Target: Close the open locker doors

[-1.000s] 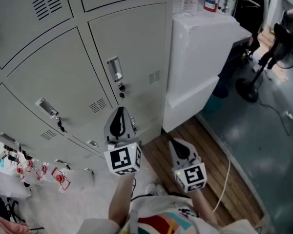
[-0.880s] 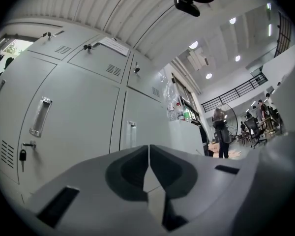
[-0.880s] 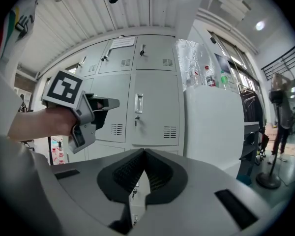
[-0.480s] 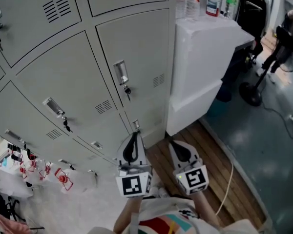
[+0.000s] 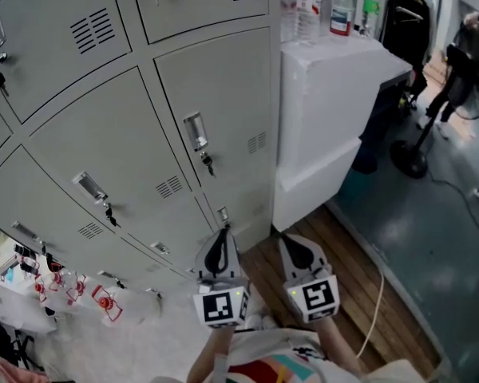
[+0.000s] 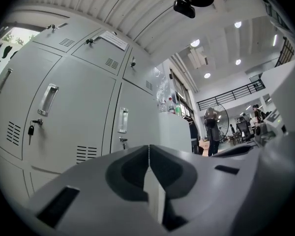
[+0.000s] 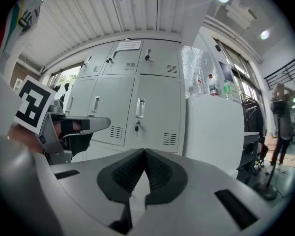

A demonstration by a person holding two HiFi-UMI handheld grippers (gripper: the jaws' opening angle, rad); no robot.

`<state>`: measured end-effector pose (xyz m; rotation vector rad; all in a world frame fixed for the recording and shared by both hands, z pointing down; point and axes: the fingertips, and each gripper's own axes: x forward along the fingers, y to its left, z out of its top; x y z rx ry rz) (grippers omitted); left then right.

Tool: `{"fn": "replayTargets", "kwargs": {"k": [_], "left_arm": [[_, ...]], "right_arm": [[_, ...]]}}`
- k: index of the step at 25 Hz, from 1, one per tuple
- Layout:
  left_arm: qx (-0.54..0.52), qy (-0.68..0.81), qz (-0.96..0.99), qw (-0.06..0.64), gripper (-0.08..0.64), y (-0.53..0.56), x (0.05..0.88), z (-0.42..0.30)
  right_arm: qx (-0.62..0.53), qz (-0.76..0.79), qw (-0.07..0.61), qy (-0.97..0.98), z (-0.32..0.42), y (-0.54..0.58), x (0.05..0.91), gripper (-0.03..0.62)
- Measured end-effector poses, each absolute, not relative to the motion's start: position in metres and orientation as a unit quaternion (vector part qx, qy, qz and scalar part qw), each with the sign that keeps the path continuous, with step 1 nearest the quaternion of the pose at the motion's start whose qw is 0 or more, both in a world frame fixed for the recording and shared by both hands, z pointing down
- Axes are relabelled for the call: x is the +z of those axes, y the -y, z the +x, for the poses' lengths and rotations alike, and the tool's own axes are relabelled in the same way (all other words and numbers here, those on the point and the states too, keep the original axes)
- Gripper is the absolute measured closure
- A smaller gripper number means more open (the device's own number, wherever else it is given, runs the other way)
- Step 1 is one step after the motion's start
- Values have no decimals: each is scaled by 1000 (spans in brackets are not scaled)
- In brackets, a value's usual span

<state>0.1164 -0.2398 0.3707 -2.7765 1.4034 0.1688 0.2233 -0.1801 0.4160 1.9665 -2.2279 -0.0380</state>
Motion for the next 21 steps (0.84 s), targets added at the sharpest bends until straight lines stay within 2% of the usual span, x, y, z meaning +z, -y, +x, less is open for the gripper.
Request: {"fn": "replayTargets", "kwargs": {"k": [21], "left_arm": [[48, -454, -890, 10, 549, 251, 378, 114]], "right_arm": [[-21, 664, 67, 744, 228, 188, 411, 588]]}}
